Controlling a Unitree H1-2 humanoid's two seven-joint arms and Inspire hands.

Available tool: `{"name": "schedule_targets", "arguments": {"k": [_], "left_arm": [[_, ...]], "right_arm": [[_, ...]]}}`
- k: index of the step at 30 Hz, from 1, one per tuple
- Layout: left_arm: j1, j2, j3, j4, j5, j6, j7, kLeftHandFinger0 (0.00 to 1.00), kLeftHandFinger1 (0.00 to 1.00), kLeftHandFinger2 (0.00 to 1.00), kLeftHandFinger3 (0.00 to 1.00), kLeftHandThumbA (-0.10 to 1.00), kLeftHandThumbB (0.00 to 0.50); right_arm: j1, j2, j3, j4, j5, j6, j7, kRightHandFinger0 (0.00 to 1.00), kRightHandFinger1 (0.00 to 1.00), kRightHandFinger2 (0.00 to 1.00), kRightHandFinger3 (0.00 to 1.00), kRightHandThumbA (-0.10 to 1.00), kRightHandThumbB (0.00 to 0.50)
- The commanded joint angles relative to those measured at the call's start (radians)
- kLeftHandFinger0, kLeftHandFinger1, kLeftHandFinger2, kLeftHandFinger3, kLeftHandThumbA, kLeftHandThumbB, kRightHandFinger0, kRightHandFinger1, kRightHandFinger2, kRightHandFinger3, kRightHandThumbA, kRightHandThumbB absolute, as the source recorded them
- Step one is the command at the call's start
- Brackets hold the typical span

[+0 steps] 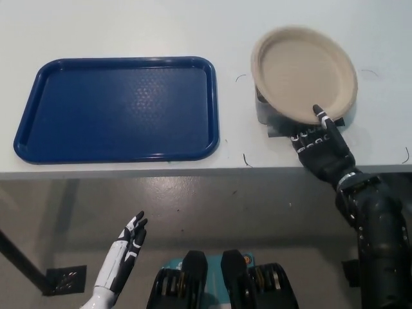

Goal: Use the right hand to pick up a plate from a leveled surface and place it into a tray on the left side

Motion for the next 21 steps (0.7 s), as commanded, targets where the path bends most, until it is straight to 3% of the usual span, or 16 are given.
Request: {"name": "schedule_targets", "arguments": {"k": [1,2,3,4,6,7,15,19,21], "left_arm": [[-0.018,0.008,-0.008,-0.036,0.003,-0.017,0.0,1.0,1.0,1.0,1.0,1.0,0.093],[-0.017,0.007,-0.009,-0.04,0.003,-0.012,-0.001,1.0,1.0,1.0,1.0,1.0,0.091],[-0.018,0.007,-0.008,-0.037,0.002,-0.016,-0.001,1.0,1.0,1.0,1.0,1.0,0.091],[-0.019,0.008,-0.009,-0.035,0.003,-0.018,-0.001,1.0,1.0,1.0,1.0,1.0,0.091],[-0.027,0.009,-0.006,-0.035,0.001,-0.016,0.0,1.0,1.0,1.0,1.0,1.0,0.089],[-0.03,0.009,-0.005,-0.033,-0.004,-0.016,-0.001,1.0,1.0,1.0,1.0,1.0,0.089],[-0.037,0.01,-0.006,-0.037,-0.011,-0.009,-0.008,1.0,1.0,1.0,1.0,1.0,0.088],[-0.037,0.014,-0.01,-0.032,0.001,-0.019,-0.006,1.0,1.0,1.0,1.0,1.0,0.071],[-0.037,0.015,-0.011,-0.033,0.0,-0.017,-0.009,1.0,1.0,1.0,1.0,1.0,0.071]], "right_arm": [[-0.047,-0.026,0.001,0.011,-0.069,0.027,-0.181,0.0,0.06,0.57,0.53,-0.1,0.01],[-0.041,-0.026,0.004,0.007,-0.06,0.027,-0.18,0.0,0.11,0.57,0.47,-0.1,0.013],[-0.035,-0.027,0.007,0.008,-0.052,0.027,-0.172,0.0,0.18,0.57,0.47,-0.1,0.013],[-0.033,-0.027,0.007,0.006,-0.051,0.027,-0.172,0.0,0.18,0.56,0.55,-0.1,0.013],[-0.033,-0.026,0.013,-0.004,-0.045,0.027,-0.18,0.0,0.21,0.58,0.84,-0.1,0.019],[-0.032,-0.025,0.013,-0.008,-0.038,0.027,-0.183,0.0,0.21,0.59,0.91,-0.1,0.014],[0.066,-0.001,0.089,-0.23,-0.033,0.027,-0.208,0.0,0.22,0.62,0.88,-0.1,0.001],[0.135,0.008,0.177,-0.477,-0.009,0.027,-0.291,0.0,0.18,0.63,1.0,-0.1,0.039],[0.161,-0.004,0.225,-0.583,-0.01,0.027,-0.293,0.0,0.18,0.61,1.0,-0.1,0.012]]}}
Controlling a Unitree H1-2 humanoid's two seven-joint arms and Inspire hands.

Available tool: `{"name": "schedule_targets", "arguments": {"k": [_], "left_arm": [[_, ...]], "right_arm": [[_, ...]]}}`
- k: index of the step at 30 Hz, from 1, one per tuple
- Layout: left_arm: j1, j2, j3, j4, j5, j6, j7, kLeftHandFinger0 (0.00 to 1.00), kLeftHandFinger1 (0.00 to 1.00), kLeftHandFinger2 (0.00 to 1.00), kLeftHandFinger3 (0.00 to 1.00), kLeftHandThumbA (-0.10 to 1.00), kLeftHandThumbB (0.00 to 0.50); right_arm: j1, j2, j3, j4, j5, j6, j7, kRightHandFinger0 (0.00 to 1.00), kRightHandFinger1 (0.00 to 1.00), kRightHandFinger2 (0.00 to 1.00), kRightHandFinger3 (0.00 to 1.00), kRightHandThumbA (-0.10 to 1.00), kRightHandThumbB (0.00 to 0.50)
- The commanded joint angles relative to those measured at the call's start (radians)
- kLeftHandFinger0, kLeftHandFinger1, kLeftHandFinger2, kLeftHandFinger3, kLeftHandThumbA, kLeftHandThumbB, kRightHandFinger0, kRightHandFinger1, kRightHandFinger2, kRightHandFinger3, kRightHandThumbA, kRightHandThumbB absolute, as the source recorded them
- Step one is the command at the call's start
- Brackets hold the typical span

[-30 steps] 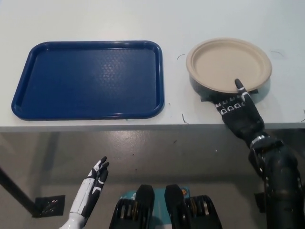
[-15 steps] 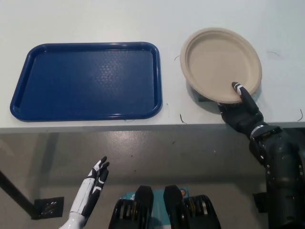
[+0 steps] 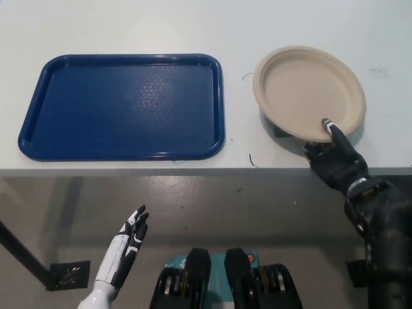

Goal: Use the right hand to pick up a plate from a leveled surface and place it into a tray on the left side

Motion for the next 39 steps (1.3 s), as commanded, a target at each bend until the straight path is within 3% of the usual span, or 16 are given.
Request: {"name": "schedule_targets", "arguments": {"k": [1,3,10,13,18,22,25,27,32,33,34,39], "left_arm": [[-0.015,0.011,-0.009,-0.028,-0.001,-0.017,-0.007,1.0,1.0,1.0,1.0,1.0,0.071],[-0.021,0.014,-0.006,-0.026,-0.009,-0.017,-0.012,1.0,1.0,1.0,1.0,1.0,0.075],[-0.02,0.015,-0.007,-0.04,-0.001,0.005,-0.012,1.0,1.0,1.0,1.0,1.0,0.065],[-0.022,0.014,-0.007,-0.032,-0.007,-0.005,-0.012,1.0,1.0,1.0,1.0,1.0,0.064],[-0.018,0.013,-0.008,-0.033,-0.008,-0.005,-0.013,1.0,1.0,1.0,1.0,1.0,0.067],[-0.02,0.014,-0.007,-0.037,-0.008,-0.002,-0.016,1.0,1.0,1.0,1.0,1.0,0.065],[-0.023,0.013,-0.008,-0.037,-0.003,-0.001,-0.014,1.0,1.0,1.0,1.0,1.0,0.067],[-0.023,0.013,-0.009,-0.033,-0.002,-0.003,-0.013,1.0,1.0,1.0,1.0,1.0,0.078],[-0.025,0.012,-0.009,-0.037,-0.001,0.007,-0.014,1.0,1.0,1.0,1.0,1.0,0.098],[-0.025,0.013,-0.009,-0.038,-0.001,0.008,-0.015,1.0,1.0,1.0,1.0,1.0,0.104],[-0.021,0.01,-0.008,-0.054,-0.004,0.025,-0.018,1.0,1.0,1.0,1.0,1.0,0.099],[-0.025,0.014,-0.015,-0.047,-0.001,0.01,-0.021,1.0,1.0,1.0,1.0,1.0,0.083]], "right_arm": [[0.03,-0.015,0.105,-0.268,-0.011,0.001,-0.093,0.0,0.19,0.6,1.0,-0.1,0.014],[0.049,-0.022,0.145,-0.39,0.013,0.001,-0.129,0.0,0.2,0.59,1.0,-0.1,0.036],[0.057,-0.04,0.24,-0.642,0.116,0.001,-0.23,0.0,0.31,0.64,1.0,-0.1,0.035],[0.034,-0.031,0.276,-0.665,0.121,0.001,-0.256,0.01,0.32,0.65,1.0,-0.1,0.049],[-0.044,-0.022,0.359,-0.593,0.069,0.001,-0.228,0.0,0.27,0.58,1.0,-0.1,0.006],[-0.124,0.009,0.4,-0.436,0.031,0.001,-0.206,0.0,0.3,0.62,1.0,-0.1,0.021],[-0.19,0.057,0.401,-0.298,-0.019,0.001,-0.179,0.0,0.28,0.64,1.0,-0.1,0.036],[-0.226,0.069,0.422,-0.219,-0.045,0.001,-0.157,0.0,0.28,0.66,1.0,-0.1,0.013],[-0.34,0.156,0.397,0.036,-0.13,-0.022,-0.086,0.0,0.26,0.68,1.0,-0.1,0.044],[-0.349,0.163,0.39,0.056,-0.139,-0.027,-0.078,0.07,0.38,0.83,1.0,-0.1,0.054],[-0.4,0.194,0.383,0.161,-0.168,-0.065,-0.064,0.0,0.25,0.68,1.0,-0.1,0.059],[-0.53,0.254,0.346,0.392,-0.237,-0.126,-0.055,0.0,0.2,0.76,1.0,-0.1,0.083]]}}
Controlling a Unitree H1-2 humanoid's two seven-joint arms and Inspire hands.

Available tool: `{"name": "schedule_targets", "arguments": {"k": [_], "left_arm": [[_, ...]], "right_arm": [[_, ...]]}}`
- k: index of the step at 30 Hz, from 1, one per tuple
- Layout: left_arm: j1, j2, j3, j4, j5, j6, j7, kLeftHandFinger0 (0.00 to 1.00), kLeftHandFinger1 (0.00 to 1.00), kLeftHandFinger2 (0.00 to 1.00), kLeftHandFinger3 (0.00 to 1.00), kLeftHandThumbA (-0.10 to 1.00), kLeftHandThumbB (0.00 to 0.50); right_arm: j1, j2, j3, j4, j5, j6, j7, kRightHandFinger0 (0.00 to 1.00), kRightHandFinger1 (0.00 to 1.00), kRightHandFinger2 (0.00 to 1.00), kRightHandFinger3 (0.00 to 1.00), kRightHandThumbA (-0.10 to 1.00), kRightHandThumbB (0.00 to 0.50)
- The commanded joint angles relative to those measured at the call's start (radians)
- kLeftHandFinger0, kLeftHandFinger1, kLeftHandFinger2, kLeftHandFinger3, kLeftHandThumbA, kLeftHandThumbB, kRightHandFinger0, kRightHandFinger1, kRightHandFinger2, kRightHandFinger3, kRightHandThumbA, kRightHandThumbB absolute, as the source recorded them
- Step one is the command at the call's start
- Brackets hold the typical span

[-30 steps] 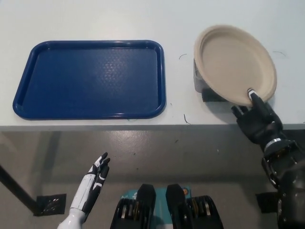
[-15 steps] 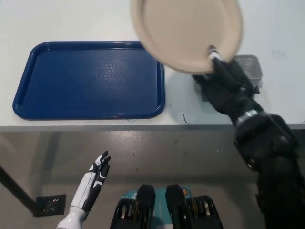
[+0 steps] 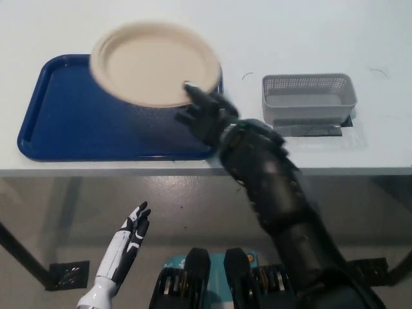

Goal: Use the right hand to pick up a plate from a leveled surface and place it into a tray on the left side

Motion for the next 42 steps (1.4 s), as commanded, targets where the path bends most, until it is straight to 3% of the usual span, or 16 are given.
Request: {"name": "schedule_targets", "arguments": {"k": [1,5,8,9,10,11,12,13,14,15,19,25,31,35,38,42], "left_arm": [[-0.015,0.011,-0.012,-0.03,0.0,-0.011,-0.011,1.0,1.0,1.0,1.0,1.0,0.082],[-0.015,0.015,-0.018,-0.039,0.007,-0.001,-0.013,1.0,1.0,1.0,1.0,1.0,0.076],[-0.016,0.015,-0.021,-0.042,0.006,0.0,-0.012,1.0,1.0,1.0,1.0,1.0,0.08],[-0.016,0.016,-0.022,-0.043,0.005,0.002,-0.012,1.0,1.0,1.0,1.0,1.0,0.079],[-0.016,0.016,-0.024,-0.045,0.006,0.006,-0.014,1.0,1.0,1.0,1.0,1.0,0.08],[-0.017,0.016,-0.026,-0.045,0.008,0.008,-0.014,1.0,1.0,1.0,1.0,1.0,0.081],[-0.017,0.016,-0.027,-0.046,0.007,0.009,-0.014,1.0,1.0,1.0,1.0,1.0,0.088],[-0.017,0.018,-0.027,-0.046,0.004,0.008,-0.016,1.0,1.0,1.0,1.0,1.0,0.089],[-0.018,0.022,-0.028,-0.045,0.006,0.005,-0.017,1.0,1.0,1.0,1.0,1.0,0.089],[-0.017,0.021,-0.027,-0.046,0.003,0.006,-0.017,1.0,1.0,1.0,1.0,1.0,0.089],[-0.023,0.024,-0.03,-0.049,0.004,0.015,-0.021,1.0,1.0,1.0,1.0,1.0,0.099],[-0.027,0.028,-0.035,-0.047,0.0,0.011,-0.023,1.0,1.0,1.0,1.0,1.0,0.099],[-0.031,0.029,-0.042,-0.043,0.002,0.009,-0.023,1.0,1.0,1.0,1.0,1.0,0.094],[-0.035,0.03,-0.043,-0.046,0.002,0.016,-0.026,1.0,1.0,1.0,1.0,1.0,0.099],[-0.039,0.033,-0.042,-0.034,-0.004,0.008,-0.029,1.0,1.0,1.0,1.0,1.0,0.09],[-0.056,0.038,-0.041,-0.03,-0.014,0.014,-0.041,1.0,1.0,1.0,1.0,1.0,0.095]], "right_arm": [[-0.169,0.061,-0.038,0.154,-0.119,-0.107,0.081,0.0,0.19,0.77,1.0,-0.1,0.094],[-0.263,0.091,-0.057,0.334,-0.173,-0.164,0.114,0.0,0.25,0.88,1.0,-0.1,0.088],[-0.339,0.112,-0.069,0.482,-0.215,-0.216,0.128,0.0,0.3,0.89,0.79,-0.1,0.142],[-0.348,0.115,-0.069,0.505,-0.229,-0.23,0.151,0.0,0.34,0.87,0.59,-0.02,0.141],[-0.349,0.115,-0.069,0.516,-0.233,-0.239,0.201,0.14,0.53,1.0,0.62,0.13,0.116],[-0.348,0.114,-0.075,0.519,-0.231,-0.235,0.241,0.54,1.0,1.0,1.0,0.5,0.255],[-0.344,0.112,-0.077,0.515,-0.224,-0.218,0.297,1.0,1.0,1.0,1.0,0.71,0.318],[-0.341,0.107,-0.064,0.515,-0.237,-0.212,0.353,1.0,1.0,1.0,1.0,0.87,0.342],[-0.339,0.103,-0.05,0.517,-0.256,-0.218,0.379,1.0,1.0,1.0,1.0,0.9,0.358],[-0.339,0.098,-0.044,0.514,-0.264,-0.214,0.396,1.0,1.0,1.0,1.0,0.97,0.428],[-0.337,0.082,-0.039,0.489,-0.295,-0.216,0.413,1.0,1.0,1.0,1.0,1.0,0.487],[-0.31,0.068,-0.082,0.427,-0.312,-0.23,0.408,1.0,1.0,1.0,1.0,1.0,0.5],[-0.224,0.044,-0.115,0.244,-0.319,-0.156,0.42,1.0,1.0,1.0,1.0,1.0,0.5],[-0.104,0.037,-0.131,-0.037,-0.3,-0.081,0.382,1.0,1.0,1.0,1.0,0.99,0.452],[0.027,0.038,-0.097,-0.343,-0.274,0.019,0.335,1.0,1.0,1.0,1.0,0.89,0.488],[0.241,-0.045,0.08,-0.775,-0.049,0.032,0.268,1.0,1.0,1.0,1.0,0.9,0.454]]}}
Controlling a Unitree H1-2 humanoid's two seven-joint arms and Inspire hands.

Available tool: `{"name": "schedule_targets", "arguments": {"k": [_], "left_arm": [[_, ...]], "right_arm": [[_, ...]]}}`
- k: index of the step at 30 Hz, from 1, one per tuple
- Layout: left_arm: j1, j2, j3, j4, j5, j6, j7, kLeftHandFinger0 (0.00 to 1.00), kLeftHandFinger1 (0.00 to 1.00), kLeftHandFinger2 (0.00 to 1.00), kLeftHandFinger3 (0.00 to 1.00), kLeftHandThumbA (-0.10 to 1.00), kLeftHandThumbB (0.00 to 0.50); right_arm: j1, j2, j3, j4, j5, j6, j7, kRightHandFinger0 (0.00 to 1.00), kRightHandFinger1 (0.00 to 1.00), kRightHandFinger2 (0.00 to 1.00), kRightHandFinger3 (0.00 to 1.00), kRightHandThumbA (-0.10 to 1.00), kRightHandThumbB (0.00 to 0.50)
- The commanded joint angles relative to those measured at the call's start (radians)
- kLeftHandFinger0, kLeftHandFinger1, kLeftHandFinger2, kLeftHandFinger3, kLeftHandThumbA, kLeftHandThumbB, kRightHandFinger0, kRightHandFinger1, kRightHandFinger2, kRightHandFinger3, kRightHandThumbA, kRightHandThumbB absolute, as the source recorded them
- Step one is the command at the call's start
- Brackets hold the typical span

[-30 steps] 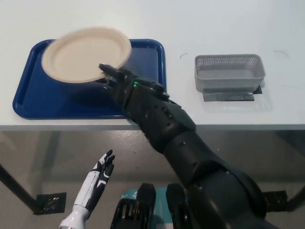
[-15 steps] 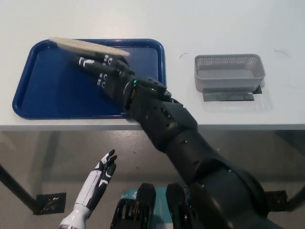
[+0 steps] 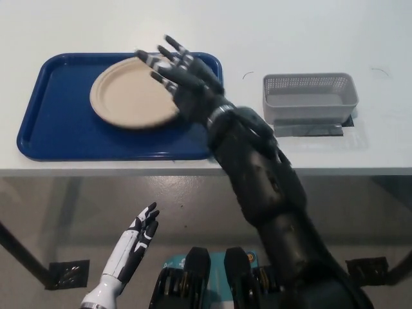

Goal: Use the right hand to pick up a plate from a leveled surface and place it into a tray on the left side

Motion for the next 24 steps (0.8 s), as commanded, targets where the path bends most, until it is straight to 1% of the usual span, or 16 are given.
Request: {"name": "schedule_targets", "arguments": {"k": [1,3,4,5,6,7,8,9,10,12,14,15,18,19,21,24], "left_arm": [[-0.042,0.021,-0.001,-0.03,-0.014,-0.007,-0.025,1.0,1.0,1.0,1.0,1.0,0.095],[-0.044,0.018,-0.004,-0.033,-0.011,0.005,-0.026,1.0,1.0,1.0,1.0,1.0,0.097],[-0.043,0.017,-0.003,-0.035,-0.013,0.006,-0.026,1.0,1.0,1.0,1.0,1.0,0.102],[-0.043,0.017,-0.003,-0.036,-0.014,0.007,-0.026,1.0,1.0,1.0,1.0,1.0,0.102],[-0.045,0.018,-0.004,-0.033,-0.011,0.007,-0.027,1.0,1.0,1.0,1.0,1.0,0.108],[-0.046,0.02,-0.006,-0.033,-0.004,0.009,-0.026,1.0,1.0,1.0,1.0,1.0,0.115],[-0.046,0.02,-0.006,-0.033,-0.005,0.01,-0.026,1.0,1.0,1.0,1.0,1.0,0.126],[-0.045,0.02,-0.004,-0.033,-0.011,0.012,-0.029,1.0,1.0,1.0,1.0,1.0,0.103],[-0.045,0.019,-0.004,-0.033,-0.014,0.013,-0.03,1.0,1.0,1.0,1.0,1.0,0.101],[-0.053,0.022,-0.007,-0.027,-0.005,0.011,-0.029,1.0,1.0,1.0,1.0,1.0,0.093],[-0.056,0.021,-0.009,-0.025,-0.005,0.012,-0.032,1.0,1.0,1.0,1.0,1.0,0.096],[-0.06,0.021,-0.01,-0.022,-0.006,0.012,-0.033,1.0,1.0,1.0,1.0,1.0,0.095],[-0.07,0.015,-0.008,-0.008,-0.006,0.008,-0.026,1.0,1.0,1.0,1.0,1.0,0.095],[-0.07,0.015,-0.009,-0.007,-0.005,0.006,-0.026,1.0,1.0,1.0,1.0,1.0,0.086],[-0.071,0.017,-0.012,-0.005,0.001,-0.004,-0.024,1.0,1.0,1.0,1.0,1.0,0.083],[-0.064,0.012,-0.019,-0.001,0.008,-0.006,-0.022,1.0,1.0,1.0,1.0,1.0,0.106]], "right_arm": [[0.233,-0.109,0.214,-0.781,0.259,0.143,-0.09,1.0,1.0,1.0,1.0,0.93,0.457],[0.331,-0.195,0.308,-0.978,0.365,0.143,-0.129,1.0,1.0,1.0,1.0,0.95,0.496],[0.385,-0.238,0.352,-1.085,0.404,0.143,-0.153,1.0,1.0,1.0,1.0,0.95,0.5],[0.41,-0.254,0.367,-1.131,0.421,0.143,-0.158,1.0,1.0,1.0,1.0,0.95,0.5],[0.442,-0.275,0.381,-1.183,0.421,0.143,-0.153,1.0,1.0,1.0,1.0,0.99,0.5],[0.515,-0.324,0.4,-1.29,0.411,0.143,-0.12,1.0,1.0,1.0,1.0,1.0,0.5],[0.555,-0.339,0.391,-1.333,0.411,0.143,-0.091,1.0,1.0,1.0,1.0,1.0,0.5],[0.596,-0.345,0.373,-1.375,0.401,0.143,-0.062,1.0,1.0,1.0,1.0,1.0,0.5],[0.609,-0.347,0.368,-1.39,0.397,0.143,-0.054,1.0,1.0,1.0,1.0,1.0,0.5],[0.723,-0.364,0.273,-1.453,0.344,0.122,0.123,1.0,1.0,1.0,1.0,1.0,0.499],[0.791,-0.383,0.25,-1.477,0.358,0.056,0.178,1.0,1.0,1.0,1.0,1.0,0.49],[0.835,-0.401,0.243,-1.491,0.35,0.006,0.208,1.0,1.0,1.0,1.0,1.0,0.5],[0.952,-0.438,0.218,-1.495,0.331,-0.121,0.307,1.0,1.0,1.0,1.0,1.0,0.5],[0.98,-0.442,0.213,-1.495,0.33,-0.14,0.32,1.0,1.0,1.0,1.0,1.0,0.5],[1.028,-0.451,0.203,-1.495,0.37,-0.135,0.333,1.0,1.0,1.0,1.0,1.0,0.497],[1.09,-0.441,0.168,-1.384,0.467,-0.094,0.358,1.0,1.0,1.0,1.0,1.0,0.461]]}}
